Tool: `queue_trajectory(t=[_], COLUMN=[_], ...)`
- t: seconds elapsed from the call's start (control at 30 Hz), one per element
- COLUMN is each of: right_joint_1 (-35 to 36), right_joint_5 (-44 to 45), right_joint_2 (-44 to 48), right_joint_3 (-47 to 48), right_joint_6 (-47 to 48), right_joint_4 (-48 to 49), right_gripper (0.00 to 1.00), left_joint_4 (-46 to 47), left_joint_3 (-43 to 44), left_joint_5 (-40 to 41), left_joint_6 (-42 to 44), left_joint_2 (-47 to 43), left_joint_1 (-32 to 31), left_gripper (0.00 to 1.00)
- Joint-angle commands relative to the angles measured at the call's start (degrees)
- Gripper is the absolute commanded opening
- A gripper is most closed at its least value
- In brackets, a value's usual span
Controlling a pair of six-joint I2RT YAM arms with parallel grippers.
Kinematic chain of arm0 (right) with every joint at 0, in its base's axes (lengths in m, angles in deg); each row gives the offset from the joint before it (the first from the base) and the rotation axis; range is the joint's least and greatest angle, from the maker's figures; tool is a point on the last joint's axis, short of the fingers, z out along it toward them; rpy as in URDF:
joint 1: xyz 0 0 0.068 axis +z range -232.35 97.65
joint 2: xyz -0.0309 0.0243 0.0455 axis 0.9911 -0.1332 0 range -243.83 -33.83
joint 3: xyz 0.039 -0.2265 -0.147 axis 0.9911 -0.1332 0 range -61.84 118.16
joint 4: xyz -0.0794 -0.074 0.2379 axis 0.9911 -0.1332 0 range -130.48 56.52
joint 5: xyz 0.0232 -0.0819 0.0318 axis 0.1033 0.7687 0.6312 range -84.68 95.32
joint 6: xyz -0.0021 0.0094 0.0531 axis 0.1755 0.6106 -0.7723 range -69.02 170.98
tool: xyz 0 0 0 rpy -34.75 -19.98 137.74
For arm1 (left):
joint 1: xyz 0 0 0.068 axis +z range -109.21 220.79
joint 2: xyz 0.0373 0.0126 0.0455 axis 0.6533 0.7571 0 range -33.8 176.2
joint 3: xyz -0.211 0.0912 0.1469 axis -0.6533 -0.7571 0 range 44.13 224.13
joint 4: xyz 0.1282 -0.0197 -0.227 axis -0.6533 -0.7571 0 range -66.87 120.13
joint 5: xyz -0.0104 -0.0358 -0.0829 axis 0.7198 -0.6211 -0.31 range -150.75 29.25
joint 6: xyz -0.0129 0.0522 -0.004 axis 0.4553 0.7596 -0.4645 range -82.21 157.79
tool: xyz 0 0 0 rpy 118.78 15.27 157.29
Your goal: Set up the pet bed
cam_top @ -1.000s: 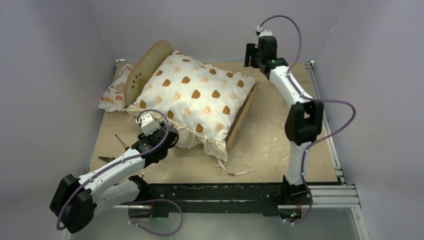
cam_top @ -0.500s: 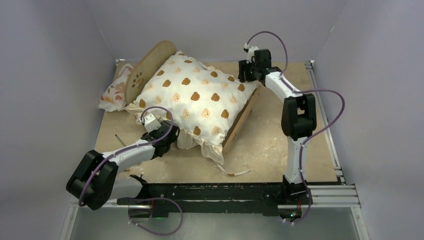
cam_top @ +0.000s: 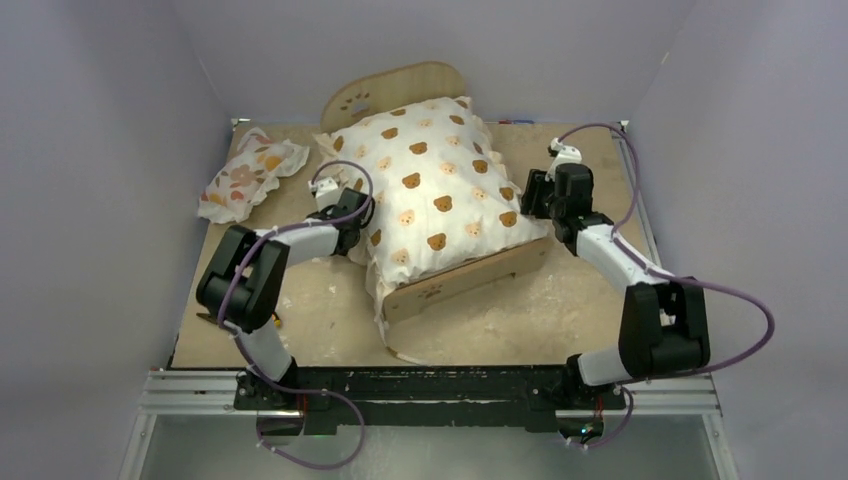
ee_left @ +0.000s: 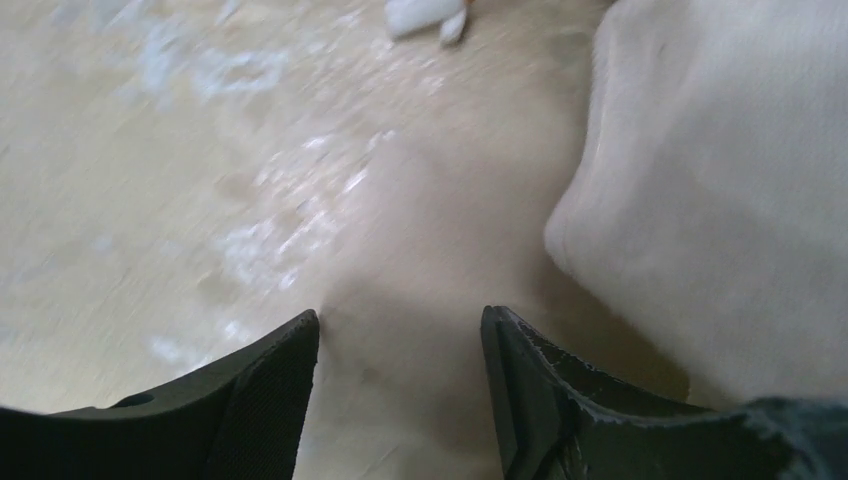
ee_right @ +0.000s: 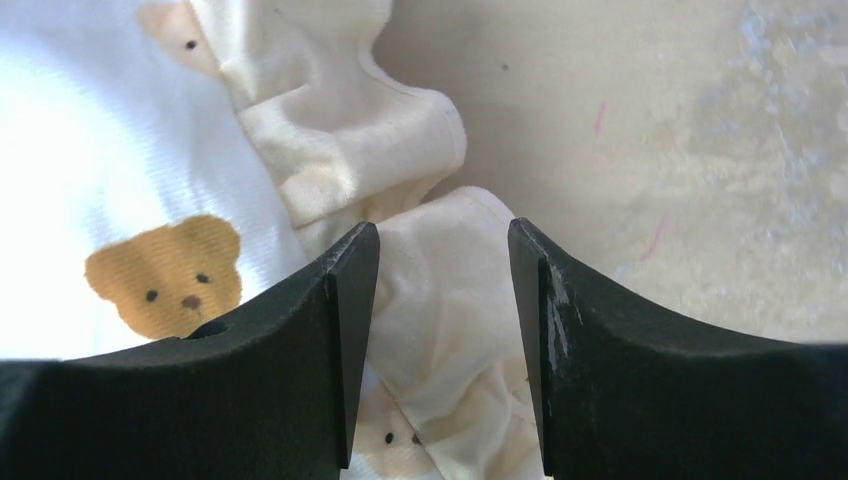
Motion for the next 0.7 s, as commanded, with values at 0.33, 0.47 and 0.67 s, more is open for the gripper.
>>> queue_trajectory(t=[0.33, 0.47, 0.67], right_joint_1=[14.47, 16.41, 24.39], right_joint_5=[-11.29, -13.47, -14.63], right_joint_2=[18.00, 18.23, 16.84], right_joint_3=[-15.99, -16.23, -17.30], right_joint_6=[-17.97, -18.83, -25.02], right_joint_4=[-4.04, -3.70, 2.77], right_gripper=[0.58, 0.57, 0.56], left_joint_4=[1.81, -10.18, -19.34], left_joint_3=[30.67, 34.42, 31.93], left_joint_5=[0.98, 14.11, 22.53], left_joint_6=[21.80, 18.89, 13.79], left_joint_2=[13.21, 10.12, -2.67], left_joint_1=[-2.18, 0.54, 4.77], left_gripper=[0.68, 0.74, 0.86])
